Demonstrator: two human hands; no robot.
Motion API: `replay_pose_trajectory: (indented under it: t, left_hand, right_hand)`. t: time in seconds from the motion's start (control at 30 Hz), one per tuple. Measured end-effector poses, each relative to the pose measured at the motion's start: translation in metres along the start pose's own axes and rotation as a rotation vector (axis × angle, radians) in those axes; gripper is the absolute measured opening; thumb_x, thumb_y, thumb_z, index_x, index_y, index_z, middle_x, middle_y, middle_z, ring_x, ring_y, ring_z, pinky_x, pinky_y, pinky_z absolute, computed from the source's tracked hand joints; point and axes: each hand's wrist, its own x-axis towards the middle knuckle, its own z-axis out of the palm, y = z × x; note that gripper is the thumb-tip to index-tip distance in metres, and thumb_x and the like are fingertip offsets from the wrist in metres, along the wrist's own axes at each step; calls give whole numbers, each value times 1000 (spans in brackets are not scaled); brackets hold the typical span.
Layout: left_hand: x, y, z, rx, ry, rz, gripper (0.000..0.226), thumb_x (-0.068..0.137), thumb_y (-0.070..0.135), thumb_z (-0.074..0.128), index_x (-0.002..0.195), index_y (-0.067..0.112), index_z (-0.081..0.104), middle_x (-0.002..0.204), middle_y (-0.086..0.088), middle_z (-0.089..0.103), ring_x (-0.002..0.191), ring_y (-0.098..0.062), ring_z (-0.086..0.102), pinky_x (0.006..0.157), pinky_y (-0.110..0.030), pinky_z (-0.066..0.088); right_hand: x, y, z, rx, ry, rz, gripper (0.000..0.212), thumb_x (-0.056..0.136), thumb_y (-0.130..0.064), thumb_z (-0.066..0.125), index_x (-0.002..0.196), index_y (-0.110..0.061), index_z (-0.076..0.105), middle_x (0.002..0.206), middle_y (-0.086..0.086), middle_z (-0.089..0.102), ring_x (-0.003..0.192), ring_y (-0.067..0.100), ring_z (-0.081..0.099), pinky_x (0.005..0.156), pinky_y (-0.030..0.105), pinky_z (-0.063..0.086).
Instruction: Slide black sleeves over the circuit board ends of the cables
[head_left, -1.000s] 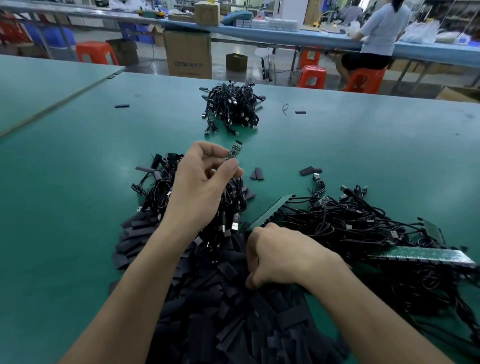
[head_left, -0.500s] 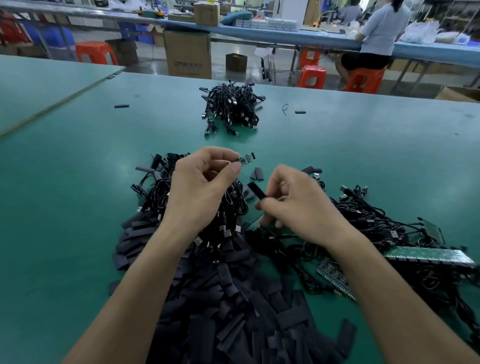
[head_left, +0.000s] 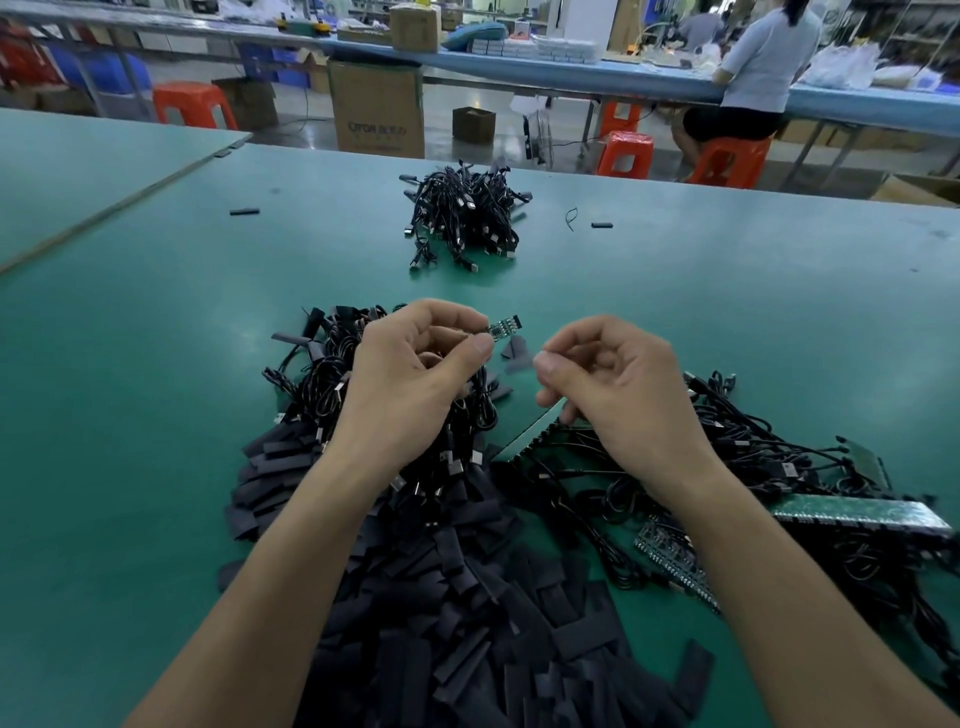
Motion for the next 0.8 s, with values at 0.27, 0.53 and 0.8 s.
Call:
replay_pose_trajectory:
  t: [0.27, 0.53, 0.8]
  left_hand:
    - [-2, 2, 2, -4, -32, -17, 8, 91, 18, 73, 93, 24, 69, 76, 2, 73, 54, -9, 63, 46, -18, 45]
    - [-2, 2, 1, 2, -30, -24, 8, 91, 16, 74, 93, 23, 70, 80, -1, 75, 53, -9, 64, 47, -14, 43]
    - [-1, 1, 1, 37, -62, -27, 7, 88, 18, 76, 93, 22, 73, 80, 2, 77, 57, -11, 64, 58, -21, 54]
  right_hand:
    - [-2, 5, 1, -66, 46, -43, 28, 86, -11, 77, 100, -34, 66, 78, 1, 69, 67, 14, 69, 64, 22, 54]
    - [0, 10, 0, -2, 66, 10, 23, 88, -8, 75, 103, -26, 72, 79, -7, 75, 69, 11, 69, 60, 18, 53]
    - [2, 10, 0, 4, 113, -60, 21, 92, -8, 69, 98, -29, 67, 79, -13, 73, 72, 5, 68, 67, 17, 53]
